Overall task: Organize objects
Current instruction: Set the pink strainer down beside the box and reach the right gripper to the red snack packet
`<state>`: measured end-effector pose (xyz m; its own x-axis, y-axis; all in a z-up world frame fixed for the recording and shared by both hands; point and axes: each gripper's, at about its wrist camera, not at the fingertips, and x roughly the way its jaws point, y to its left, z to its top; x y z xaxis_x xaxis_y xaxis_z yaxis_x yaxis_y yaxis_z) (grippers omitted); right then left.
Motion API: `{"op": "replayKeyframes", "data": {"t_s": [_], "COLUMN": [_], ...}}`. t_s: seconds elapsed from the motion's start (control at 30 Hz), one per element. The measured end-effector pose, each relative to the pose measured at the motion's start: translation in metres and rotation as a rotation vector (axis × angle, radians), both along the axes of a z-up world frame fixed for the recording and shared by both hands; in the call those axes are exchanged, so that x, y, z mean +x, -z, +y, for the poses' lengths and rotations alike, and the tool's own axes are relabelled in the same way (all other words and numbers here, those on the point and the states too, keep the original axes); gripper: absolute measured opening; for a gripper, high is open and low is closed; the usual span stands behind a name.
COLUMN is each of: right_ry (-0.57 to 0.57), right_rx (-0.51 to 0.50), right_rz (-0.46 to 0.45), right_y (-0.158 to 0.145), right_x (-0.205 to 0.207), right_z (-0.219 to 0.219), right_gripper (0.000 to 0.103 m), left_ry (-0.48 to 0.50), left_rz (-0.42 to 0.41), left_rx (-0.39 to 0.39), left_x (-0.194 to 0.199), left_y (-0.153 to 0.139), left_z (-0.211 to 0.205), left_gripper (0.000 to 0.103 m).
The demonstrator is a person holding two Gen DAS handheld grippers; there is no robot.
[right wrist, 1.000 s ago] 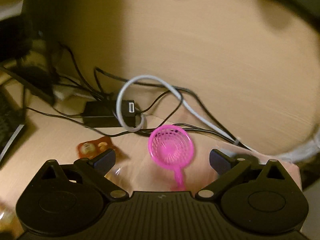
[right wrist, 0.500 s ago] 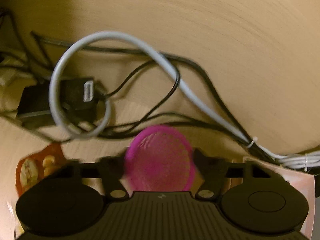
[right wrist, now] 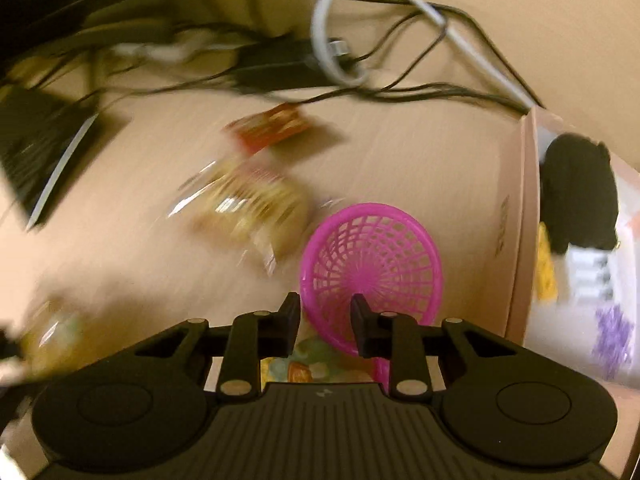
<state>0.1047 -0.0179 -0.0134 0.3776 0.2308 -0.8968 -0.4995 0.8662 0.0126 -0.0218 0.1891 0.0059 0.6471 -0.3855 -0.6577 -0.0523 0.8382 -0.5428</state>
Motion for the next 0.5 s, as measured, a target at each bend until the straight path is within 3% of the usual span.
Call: {"op": "replayKeyframes", "data": {"t_s": [0.07,0.13,0.23,0.33,0.5], "right_ry": [-0.013,-0.003,0.045,0.061,-0.014], "right_rx": [0.01,0.039,0.105,0.123,-0.022], "right_rz": [-0.021,-0.086,-0.136,-0.154,-0.145], "right_y": [-0.012,-0.032,-0.05,-0.046,-0.006], "right_x": [-0.01,-0.009,0.014,0.048,0.09], "right_z": [-0.002,-0.002,0.013,0.043,0.092], "right_gripper": [0.063,0.077,0.086,0.098,0.098], "left_ry": [0.004,-0.001,-0.018,-0.032,-0.044], "left_rz": [0.001,0.002,0.002,0.005,0.005], "left_rx": [-0.002,-0.001,0.007,0.019,0.014], "left_x": [0.001,0.0,-0.002,-0.007,-0.019], "left_y": [0.001,0.0,-0.003,-0.006,-0.007], "left_z": [0.0,0.002,0.007,0.012,0.021], "left_gripper": [0.053,0.053,0.053,0.053,0.053]}}
